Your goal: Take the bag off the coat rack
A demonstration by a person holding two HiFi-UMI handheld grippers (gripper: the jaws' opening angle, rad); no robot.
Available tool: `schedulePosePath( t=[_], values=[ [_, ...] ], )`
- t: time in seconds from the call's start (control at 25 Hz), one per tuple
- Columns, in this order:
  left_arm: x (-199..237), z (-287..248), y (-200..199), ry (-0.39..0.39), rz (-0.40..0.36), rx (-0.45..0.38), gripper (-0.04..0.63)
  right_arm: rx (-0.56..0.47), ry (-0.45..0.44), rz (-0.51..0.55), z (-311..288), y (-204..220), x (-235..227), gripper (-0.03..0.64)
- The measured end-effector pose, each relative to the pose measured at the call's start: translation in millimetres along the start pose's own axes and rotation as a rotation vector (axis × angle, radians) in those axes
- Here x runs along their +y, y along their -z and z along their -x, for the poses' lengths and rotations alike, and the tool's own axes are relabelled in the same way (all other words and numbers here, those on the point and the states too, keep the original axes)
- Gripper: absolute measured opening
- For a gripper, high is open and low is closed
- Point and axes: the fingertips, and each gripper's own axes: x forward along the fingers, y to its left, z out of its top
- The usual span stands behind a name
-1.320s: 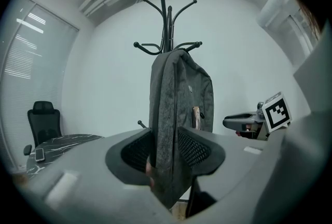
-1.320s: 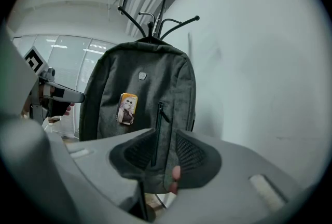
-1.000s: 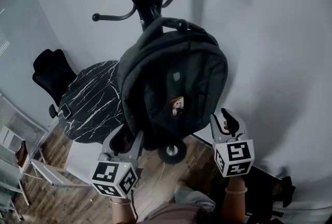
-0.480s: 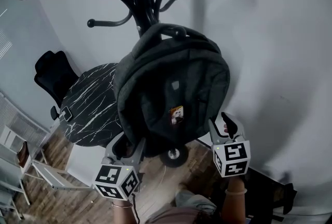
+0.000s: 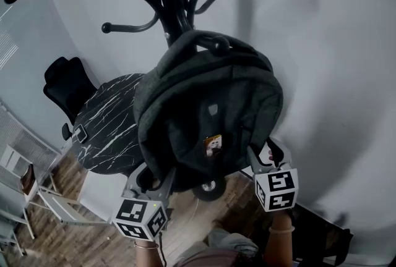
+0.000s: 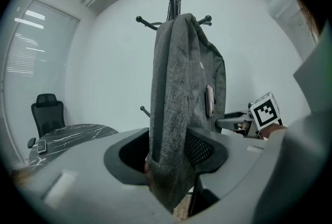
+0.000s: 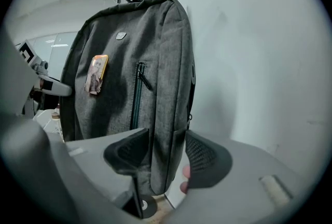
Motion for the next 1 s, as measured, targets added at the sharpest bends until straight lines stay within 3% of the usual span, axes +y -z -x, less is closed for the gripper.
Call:
schedulePosePath(
  t=[0.32, 0.56, 1.0],
  values=[
    [-2, -7, 1, 0.012, -0.023, 0.006, 0.179, -0.028, -0.015, -0.003, -11, 0, -4, 0.210],
    [-3, -7, 0, -0.001, -0.055, -0.004, 0.131, -0.058, -0.005, 0.013, -8, 0, 0, 0.120],
    [-8, -2, -5, -0.027, -0.093, -0.024, 0.097, -0.112, 0.065, 0.041, 6, -5, 6, 0.075]
  ],
)
